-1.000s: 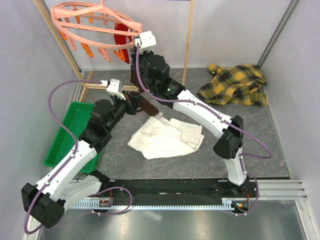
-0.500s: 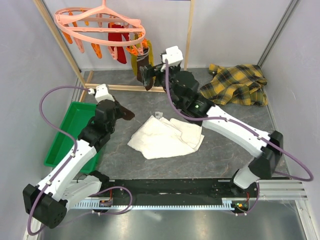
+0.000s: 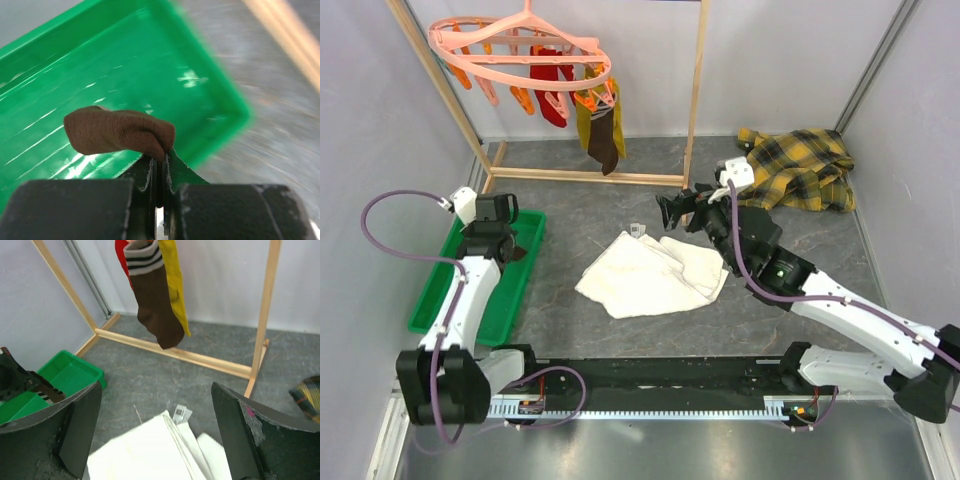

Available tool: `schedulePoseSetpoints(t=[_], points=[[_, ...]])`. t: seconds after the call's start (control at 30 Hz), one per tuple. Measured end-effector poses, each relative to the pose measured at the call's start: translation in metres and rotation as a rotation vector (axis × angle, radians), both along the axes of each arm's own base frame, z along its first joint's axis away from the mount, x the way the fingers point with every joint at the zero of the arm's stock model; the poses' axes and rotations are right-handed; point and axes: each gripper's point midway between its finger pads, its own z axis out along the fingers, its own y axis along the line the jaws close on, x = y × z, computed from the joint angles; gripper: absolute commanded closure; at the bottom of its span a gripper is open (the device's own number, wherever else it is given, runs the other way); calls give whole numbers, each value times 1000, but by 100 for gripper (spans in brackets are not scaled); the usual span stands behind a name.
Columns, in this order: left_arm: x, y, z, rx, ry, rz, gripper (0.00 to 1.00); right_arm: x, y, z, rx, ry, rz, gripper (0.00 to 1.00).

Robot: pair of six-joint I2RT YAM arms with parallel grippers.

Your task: Remove the socks clipped to the hanger

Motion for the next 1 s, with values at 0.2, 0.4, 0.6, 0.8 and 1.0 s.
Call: schedulePoseSetpoints(t=[0.2, 0.4, 0.6, 0.8, 1.0], points=[[-18, 23, -44, -41, 188, 129, 24, -12, -25, -4, 12, 11, -39, 2], [-13, 24, -2, -54, 84, 154, 1, -19, -44, -6, 18, 10, -82, 2], [-2, 15, 80, -39, -147, 49, 5, -19, -46, -21, -9, 47, -91, 2], [19, -40, 121, -99, -363, -323, 12, -22, -47, -28, -3, 68, -85, 2], [51, -102, 122, -148, -470, -684, 12, -30, -56, -17, 29, 54, -80, 2]])
